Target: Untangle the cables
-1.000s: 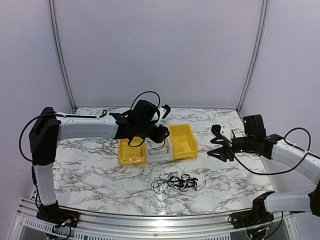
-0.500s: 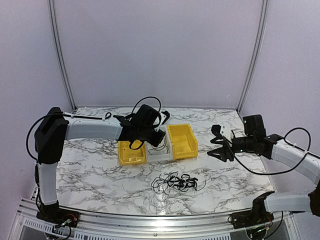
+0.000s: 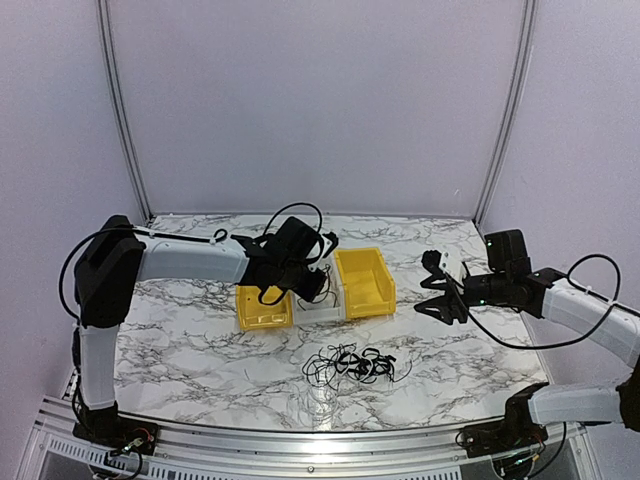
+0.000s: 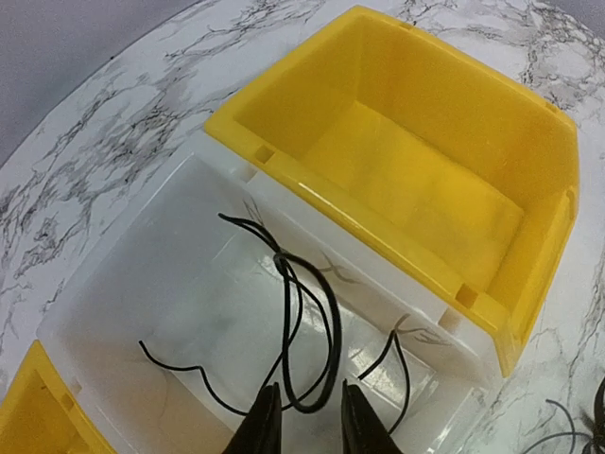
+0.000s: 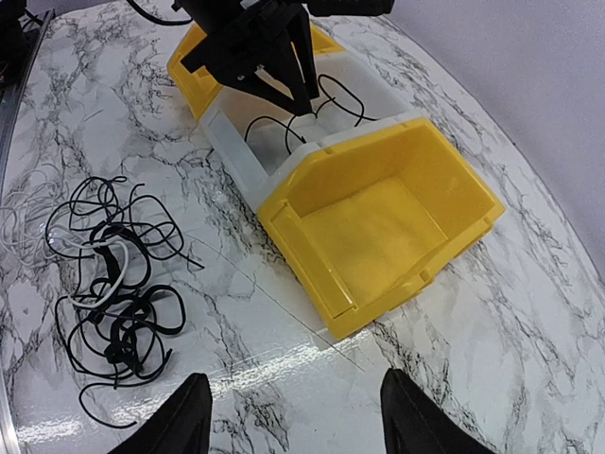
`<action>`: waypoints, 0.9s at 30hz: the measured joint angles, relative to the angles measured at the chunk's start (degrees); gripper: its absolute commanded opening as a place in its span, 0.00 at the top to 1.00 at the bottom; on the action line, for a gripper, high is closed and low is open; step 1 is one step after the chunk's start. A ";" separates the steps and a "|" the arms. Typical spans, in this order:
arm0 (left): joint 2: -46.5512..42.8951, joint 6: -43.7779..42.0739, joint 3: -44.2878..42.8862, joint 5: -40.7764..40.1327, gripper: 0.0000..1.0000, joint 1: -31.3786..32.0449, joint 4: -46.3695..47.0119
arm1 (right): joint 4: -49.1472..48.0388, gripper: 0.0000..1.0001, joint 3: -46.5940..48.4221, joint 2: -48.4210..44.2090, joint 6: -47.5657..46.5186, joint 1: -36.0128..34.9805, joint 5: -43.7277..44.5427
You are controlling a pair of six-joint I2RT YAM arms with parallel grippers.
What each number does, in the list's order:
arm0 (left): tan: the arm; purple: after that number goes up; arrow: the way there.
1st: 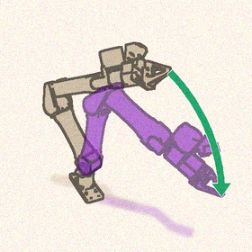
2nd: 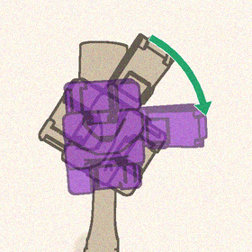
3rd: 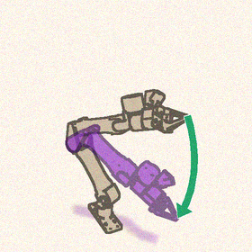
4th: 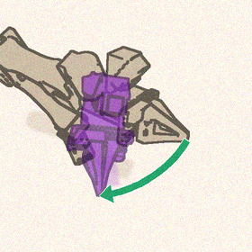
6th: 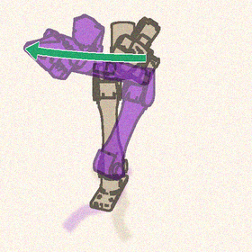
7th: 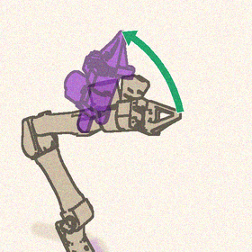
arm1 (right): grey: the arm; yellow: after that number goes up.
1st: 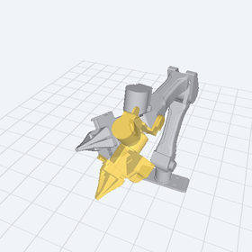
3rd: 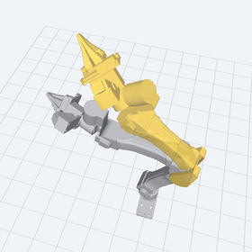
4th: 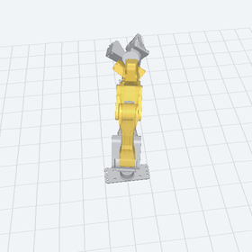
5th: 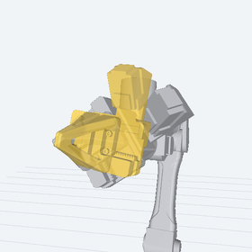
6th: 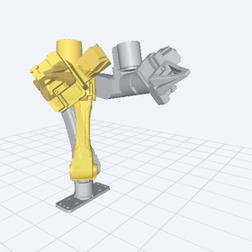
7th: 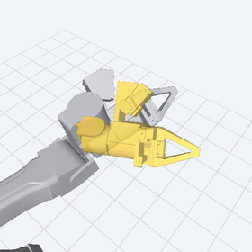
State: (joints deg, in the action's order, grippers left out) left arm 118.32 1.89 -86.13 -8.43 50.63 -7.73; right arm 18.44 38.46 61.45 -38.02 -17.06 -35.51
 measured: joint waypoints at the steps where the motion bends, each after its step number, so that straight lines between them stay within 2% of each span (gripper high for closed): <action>1: -0.35 -0.31 0.24 -0.44 0.58 0.07 -0.17 | 0.04 0.39 0.00 0.04 0.00 0.00 0.02; 3: -2.14 0.20 1.77 -2.14 0.53 0.42 -0.52 | 0.04 0.39 0.00 0.17 -0.02 0.00 0.02; 6: -6.71 0.24 4.52 -4.72 0.49 1.40 -1.53 | 0.07 0.39 0.00 0.33 -0.02 0.00 0.00; 14: -25.03 4.46 18.64 -7.28 0.52 8.22 -2.45 | 0.07 0.39 0.00 0.81 -0.17 0.00 0.04; 20: -31.17 14.27 33.11 0.96 0.50 14.47 -2.93 | 0.15 0.39 0.00 1.36 -0.17 0.00 0.09; 27: -31.82 22.84 41.18 7.17 0.54 19.93 -0.83 | 0.31 0.39 0.02 4.52 -0.20 -0.02 0.42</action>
State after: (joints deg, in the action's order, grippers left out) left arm 86.50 24.73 -44.95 -1.26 70.57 -8.56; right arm 18.74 38.48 65.98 -38.22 -17.08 -35.09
